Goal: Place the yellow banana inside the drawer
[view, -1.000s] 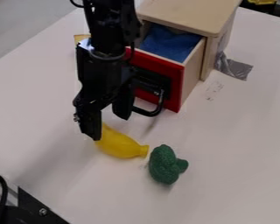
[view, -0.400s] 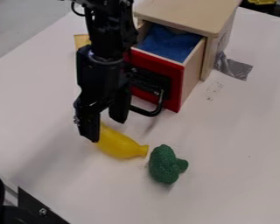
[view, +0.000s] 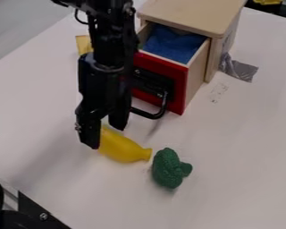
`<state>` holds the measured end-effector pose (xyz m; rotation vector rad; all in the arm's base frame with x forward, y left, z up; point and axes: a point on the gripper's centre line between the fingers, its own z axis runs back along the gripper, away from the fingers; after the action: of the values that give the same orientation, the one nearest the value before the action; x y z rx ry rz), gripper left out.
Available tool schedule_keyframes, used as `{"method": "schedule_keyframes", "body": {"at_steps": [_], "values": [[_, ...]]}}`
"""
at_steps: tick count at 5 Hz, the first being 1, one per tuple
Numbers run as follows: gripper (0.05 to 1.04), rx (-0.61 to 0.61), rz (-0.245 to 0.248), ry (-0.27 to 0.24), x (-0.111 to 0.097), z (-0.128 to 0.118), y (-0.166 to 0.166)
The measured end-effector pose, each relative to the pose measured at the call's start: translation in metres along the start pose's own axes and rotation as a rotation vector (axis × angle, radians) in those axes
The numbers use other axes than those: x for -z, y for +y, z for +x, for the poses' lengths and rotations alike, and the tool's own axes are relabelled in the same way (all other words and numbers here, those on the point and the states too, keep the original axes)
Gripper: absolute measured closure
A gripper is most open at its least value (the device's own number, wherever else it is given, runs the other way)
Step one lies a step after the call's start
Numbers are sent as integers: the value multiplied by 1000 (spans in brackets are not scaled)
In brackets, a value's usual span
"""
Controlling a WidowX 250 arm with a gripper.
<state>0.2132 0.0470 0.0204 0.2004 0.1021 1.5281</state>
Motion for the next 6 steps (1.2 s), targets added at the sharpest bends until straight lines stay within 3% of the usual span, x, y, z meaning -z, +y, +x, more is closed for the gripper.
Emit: {"method": "schedule_keyframes", "body": {"at_steps": [3,4,5,6], "values": [[155,-26,-7,-6,11,-4,4],[115,-40,-5,8,11,-5,4],[302,-39,-8,6,11,-5,4],[566,-37,-4,4,11,-5,5]]}}
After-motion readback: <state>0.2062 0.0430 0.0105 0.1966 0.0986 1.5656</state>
